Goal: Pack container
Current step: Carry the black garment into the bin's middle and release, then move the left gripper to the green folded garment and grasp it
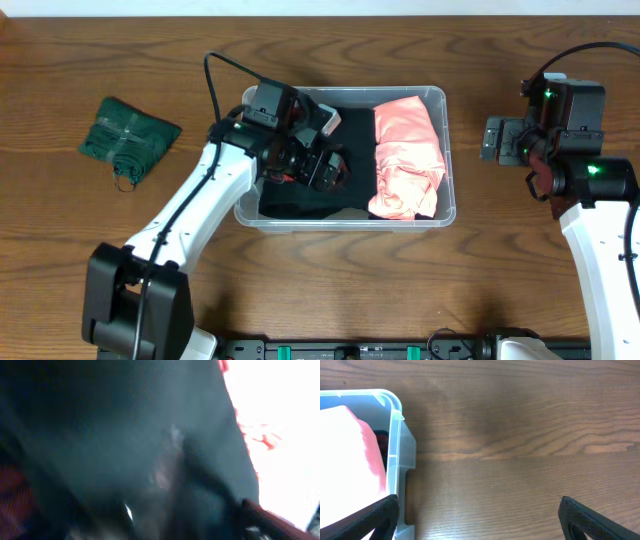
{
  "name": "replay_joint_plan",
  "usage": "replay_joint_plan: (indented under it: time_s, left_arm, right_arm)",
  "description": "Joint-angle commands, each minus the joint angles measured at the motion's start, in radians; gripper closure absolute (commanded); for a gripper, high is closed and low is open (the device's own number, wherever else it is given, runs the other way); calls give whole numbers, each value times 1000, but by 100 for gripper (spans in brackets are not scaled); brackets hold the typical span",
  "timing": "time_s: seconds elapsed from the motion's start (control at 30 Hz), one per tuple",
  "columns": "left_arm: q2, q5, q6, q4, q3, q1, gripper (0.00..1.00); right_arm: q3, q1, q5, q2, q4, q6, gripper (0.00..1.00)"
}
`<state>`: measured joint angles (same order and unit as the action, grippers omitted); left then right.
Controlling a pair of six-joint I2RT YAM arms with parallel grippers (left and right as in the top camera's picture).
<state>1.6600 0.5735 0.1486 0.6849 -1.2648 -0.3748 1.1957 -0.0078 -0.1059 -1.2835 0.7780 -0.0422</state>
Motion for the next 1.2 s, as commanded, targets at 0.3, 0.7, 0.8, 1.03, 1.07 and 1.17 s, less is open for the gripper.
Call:
replay_joint_plan:
  time_s: [0.3,0.7,0.8,1.03,1.07,1.17]
  left_arm:
    - [-353,-513,-143,259,-229,390,2]
    - [-33,-385,-319,163,-196,982,2]
    - [102,-252,-298,84,-196,1022,2]
    - [331,-86,-258,-42,-196,1023,2]
    - [355,-69,-257,-58,-196,1022,2]
    - [414,-38,-257,-103,-196,1020,2]
  right_arm:
    - [1,-8,-10,14,1,-9,1]
    - [1,-8,-9,14,1,-9,1]
    - [1,-8,-9,14,1,-9,1]
    - [1,-8,-9,14,3,-9,1]
    - [1,-8,-9,14,4,-9,1]
    - [1,-8,9,14,4,-9,1]
